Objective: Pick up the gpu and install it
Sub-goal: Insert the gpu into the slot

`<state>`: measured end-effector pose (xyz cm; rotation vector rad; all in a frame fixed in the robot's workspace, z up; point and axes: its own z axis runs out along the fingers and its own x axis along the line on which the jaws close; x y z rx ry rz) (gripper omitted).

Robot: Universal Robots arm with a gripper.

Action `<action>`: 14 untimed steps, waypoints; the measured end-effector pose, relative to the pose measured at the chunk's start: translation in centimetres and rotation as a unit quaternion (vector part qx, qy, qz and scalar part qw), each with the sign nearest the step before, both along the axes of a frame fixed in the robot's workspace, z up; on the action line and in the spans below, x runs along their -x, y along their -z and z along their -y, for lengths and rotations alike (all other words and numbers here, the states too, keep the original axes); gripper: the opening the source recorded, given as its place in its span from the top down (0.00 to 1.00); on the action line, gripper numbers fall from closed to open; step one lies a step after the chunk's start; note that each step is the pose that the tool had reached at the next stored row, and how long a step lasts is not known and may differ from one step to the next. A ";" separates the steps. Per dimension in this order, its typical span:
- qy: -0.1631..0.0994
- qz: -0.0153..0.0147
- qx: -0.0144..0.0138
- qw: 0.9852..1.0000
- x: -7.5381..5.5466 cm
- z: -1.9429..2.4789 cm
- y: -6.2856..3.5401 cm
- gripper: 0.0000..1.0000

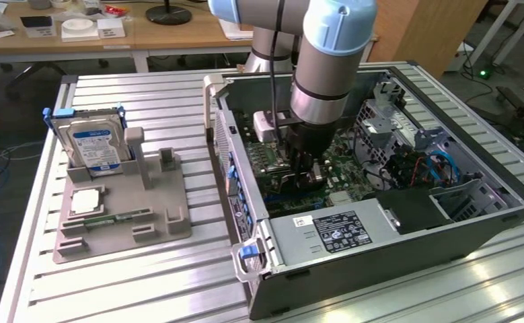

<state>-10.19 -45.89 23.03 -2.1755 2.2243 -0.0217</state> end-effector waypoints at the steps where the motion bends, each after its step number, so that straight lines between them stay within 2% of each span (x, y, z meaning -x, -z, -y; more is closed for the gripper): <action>1: 0.000 0.000 0.000 1.000 0.0 0.00 0.00 0.73; 14: 0.000 0.000 0.000 1.000 0.1 0.01 0.03 0.73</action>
